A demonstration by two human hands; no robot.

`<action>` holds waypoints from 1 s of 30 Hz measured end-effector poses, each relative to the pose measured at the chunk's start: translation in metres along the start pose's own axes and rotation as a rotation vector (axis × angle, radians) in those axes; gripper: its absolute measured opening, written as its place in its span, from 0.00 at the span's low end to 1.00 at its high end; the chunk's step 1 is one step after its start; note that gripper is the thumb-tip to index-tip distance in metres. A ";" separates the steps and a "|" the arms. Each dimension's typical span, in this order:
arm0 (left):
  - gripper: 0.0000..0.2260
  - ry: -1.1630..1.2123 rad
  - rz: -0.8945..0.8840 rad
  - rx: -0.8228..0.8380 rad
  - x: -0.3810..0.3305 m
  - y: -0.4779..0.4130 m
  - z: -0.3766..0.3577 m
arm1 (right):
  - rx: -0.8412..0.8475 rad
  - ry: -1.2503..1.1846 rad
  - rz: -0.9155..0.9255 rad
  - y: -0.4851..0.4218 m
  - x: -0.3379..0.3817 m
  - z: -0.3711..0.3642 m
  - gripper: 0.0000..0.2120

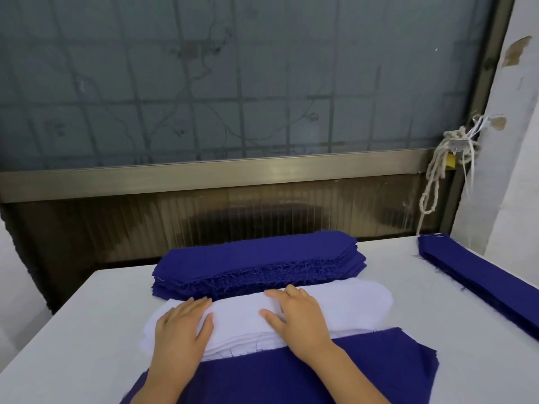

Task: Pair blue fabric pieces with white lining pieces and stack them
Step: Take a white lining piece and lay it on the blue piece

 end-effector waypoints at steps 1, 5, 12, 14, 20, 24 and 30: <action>0.17 0.014 -0.005 -0.002 0.000 0.000 0.001 | -0.001 -0.004 -0.003 0.000 0.000 0.000 0.24; 0.14 0.073 -0.012 -0.023 -0.003 -0.001 0.003 | 0.002 -0.028 -0.020 -0.001 0.000 0.002 0.22; 0.07 0.058 0.053 -0.170 -0.009 -0.002 0.015 | -0.003 -0.108 -0.034 -0.002 0.001 0.005 0.16; 0.09 -0.018 0.156 -0.205 -0.005 -0.002 0.019 | -0.019 -0.133 -0.038 -0.001 0.001 0.006 0.13; 0.25 -0.147 0.531 -0.097 0.014 -0.001 0.020 | -0.043 -0.158 -0.045 0.000 0.003 0.007 0.07; 0.24 -0.157 0.531 -0.119 0.015 -0.003 0.022 | -0.044 -0.158 -0.052 0.000 0.004 0.008 0.07; 0.12 -0.030 0.455 -0.350 0.017 -0.006 0.032 | -0.056 -0.146 -0.039 0.000 0.004 0.007 0.07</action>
Point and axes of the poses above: each hand's wrist, its own y-axis away from the middle knuckle, its own z-axis out of the back of the hand, x = y × z, the point moved 4 cm from there along -y, towards the middle knuckle, and after that the axes turned 11 degrees about -x, right-handed, at the moved point
